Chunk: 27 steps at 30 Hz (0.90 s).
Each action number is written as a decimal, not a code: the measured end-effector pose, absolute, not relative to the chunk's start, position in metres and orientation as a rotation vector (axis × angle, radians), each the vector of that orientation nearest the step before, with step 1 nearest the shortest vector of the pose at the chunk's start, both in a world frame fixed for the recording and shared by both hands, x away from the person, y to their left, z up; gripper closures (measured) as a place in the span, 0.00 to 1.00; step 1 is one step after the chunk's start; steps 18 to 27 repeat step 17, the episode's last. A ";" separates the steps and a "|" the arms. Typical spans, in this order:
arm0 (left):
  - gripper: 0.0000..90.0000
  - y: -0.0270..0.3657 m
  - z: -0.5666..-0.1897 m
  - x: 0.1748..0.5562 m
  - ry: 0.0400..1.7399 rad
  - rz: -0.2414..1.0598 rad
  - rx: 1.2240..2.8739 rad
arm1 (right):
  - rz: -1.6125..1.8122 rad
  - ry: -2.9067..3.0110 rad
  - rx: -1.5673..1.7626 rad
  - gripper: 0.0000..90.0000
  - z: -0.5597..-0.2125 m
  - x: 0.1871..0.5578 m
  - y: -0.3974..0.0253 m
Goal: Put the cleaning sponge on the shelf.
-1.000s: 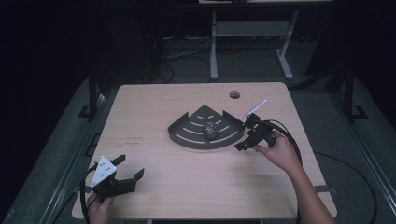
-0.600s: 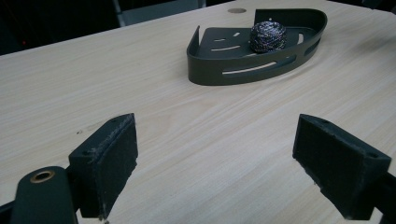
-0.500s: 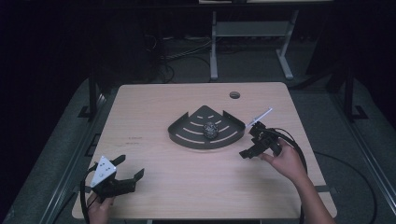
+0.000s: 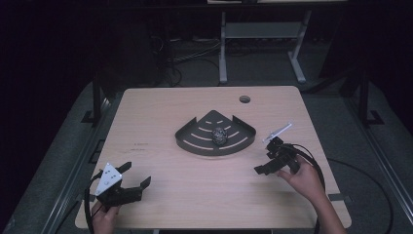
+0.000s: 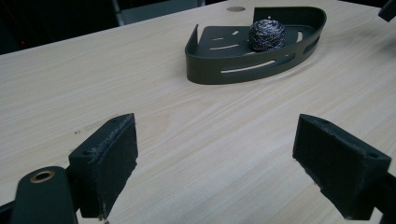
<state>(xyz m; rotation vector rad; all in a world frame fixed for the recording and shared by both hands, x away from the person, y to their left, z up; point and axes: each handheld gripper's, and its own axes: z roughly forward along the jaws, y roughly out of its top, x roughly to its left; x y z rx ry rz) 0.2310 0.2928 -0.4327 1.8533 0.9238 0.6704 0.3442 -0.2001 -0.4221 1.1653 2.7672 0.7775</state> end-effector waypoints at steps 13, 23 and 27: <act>0.15 0.291 -0.434 0.231 0.923 0.663 1.853 | 0.817 2.732 1.189 0.19 -0.430 0.323 -0.215; 0.15 0.290 -0.434 0.232 0.921 0.659 1.855 | 0.843 2.709 1.191 0.19 -0.432 0.313 -0.217; 0.15 0.290 -0.434 0.232 0.921 0.659 1.855 | 0.843 2.709 1.191 0.19 -0.432 0.313 -0.217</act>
